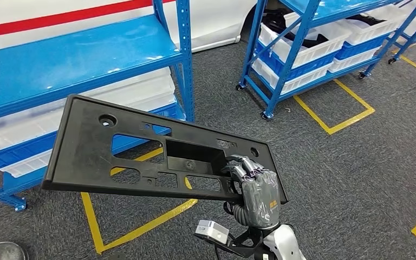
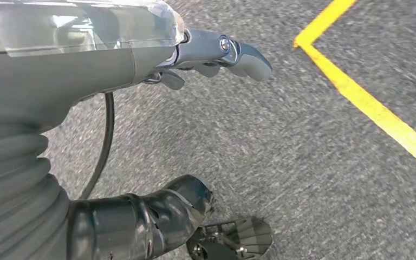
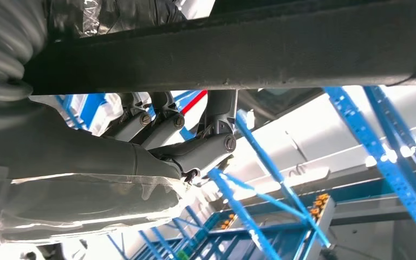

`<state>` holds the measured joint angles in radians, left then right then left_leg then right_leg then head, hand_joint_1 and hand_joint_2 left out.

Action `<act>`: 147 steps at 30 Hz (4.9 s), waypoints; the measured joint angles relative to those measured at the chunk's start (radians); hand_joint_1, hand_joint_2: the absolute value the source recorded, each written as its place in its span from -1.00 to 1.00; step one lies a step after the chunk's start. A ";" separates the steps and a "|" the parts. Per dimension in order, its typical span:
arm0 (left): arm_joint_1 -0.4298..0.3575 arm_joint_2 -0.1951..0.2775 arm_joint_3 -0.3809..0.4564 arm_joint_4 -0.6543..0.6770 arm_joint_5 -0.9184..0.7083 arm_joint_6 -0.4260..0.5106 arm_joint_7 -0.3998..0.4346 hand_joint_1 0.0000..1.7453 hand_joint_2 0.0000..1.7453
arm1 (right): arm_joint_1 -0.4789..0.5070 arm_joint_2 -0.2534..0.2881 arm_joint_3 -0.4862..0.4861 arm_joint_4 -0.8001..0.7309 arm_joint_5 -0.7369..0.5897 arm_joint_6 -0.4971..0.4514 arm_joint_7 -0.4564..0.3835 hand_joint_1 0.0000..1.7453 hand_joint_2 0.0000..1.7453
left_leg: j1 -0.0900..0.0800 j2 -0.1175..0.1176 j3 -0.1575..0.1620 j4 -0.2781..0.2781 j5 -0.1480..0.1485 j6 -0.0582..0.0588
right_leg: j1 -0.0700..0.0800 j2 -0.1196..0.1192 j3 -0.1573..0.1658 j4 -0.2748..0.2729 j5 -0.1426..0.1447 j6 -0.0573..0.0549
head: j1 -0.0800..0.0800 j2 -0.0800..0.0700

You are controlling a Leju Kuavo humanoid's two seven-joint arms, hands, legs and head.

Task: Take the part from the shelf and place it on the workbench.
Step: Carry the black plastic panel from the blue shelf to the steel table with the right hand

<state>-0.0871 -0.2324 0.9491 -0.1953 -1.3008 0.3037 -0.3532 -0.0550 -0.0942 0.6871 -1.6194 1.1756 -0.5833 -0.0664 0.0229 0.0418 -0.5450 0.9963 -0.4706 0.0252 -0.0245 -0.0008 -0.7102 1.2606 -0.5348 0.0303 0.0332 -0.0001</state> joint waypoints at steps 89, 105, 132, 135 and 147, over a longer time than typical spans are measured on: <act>0.012 -0.006 0.002 0.000 0.021 0.012 0.003 -1.00 1.00 | 0.199 0.024 -0.123 -0.096 -0.067 -0.103 -0.033 1.00 1.00 | -0.006 -0.023 -0.002 0.012 -0.020 0.009 | 0.013 0.015 -0.018 0.020 -0.046 -0.016 | 0.008 0.000; 0.012 -0.010 0.003 0.000 0.022 0.015 0.003 -1.00 1.00 | 0.227 0.032 -0.139 -0.128 -0.074 -0.106 -0.058 1.00 1.00 | -0.011 -0.031 -0.102 0.279 -0.171 -0.031 | 0.025 0.025 0.132 -0.248 0.069 -0.073 | 0.007 0.000; 0.007 -0.013 0.007 0.000 0.025 0.016 0.002 -1.00 1.00 | 0.235 0.035 -0.139 -0.122 -0.077 -0.110 -0.072 1.00 1.00 | -0.013 0.030 0.002 0.067 -0.080 -0.028 | 0.028 -0.023 0.134 -0.251 0.064 -0.061 | 0.008 0.000; 0.009 -0.012 0.007 0.000 0.025 0.016 0.001 -1.00 1.00 | 0.231 0.037 -0.139 -0.121 -0.079 -0.110 -0.070 1.00 1.00 | -0.011 -0.029 -0.093 0.253 -0.161 -0.033 | 0.024 0.013 0.137 -0.251 0.064 -0.069 | 0.008 0.000; 0.007 -0.009 0.009 0.000 0.026 0.008 -0.006 -1.00 1.00 | 0.232 0.037 -0.139 -0.113 -0.083 -0.113 -0.064 1.00 1.00 | 0.000 -0.083 -0.026 0.040 -0.022 -0.005 | 0.015 0.086 0.098 -0.173 0.021 -0.020 | 0.009 0.000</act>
<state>-0.0798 -0.2419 0.9578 -0.1957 -1.2744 0.3119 -0.3588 0.1767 -0.0572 0.5478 -1.7328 1.0928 -0.6960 -0.1303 0.0227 -0.0409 -0.5705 1.0364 -0.4930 0.0202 -0.0092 0.0852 -0.6120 1.0877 -0.5135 0.0107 0.0422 -0.0001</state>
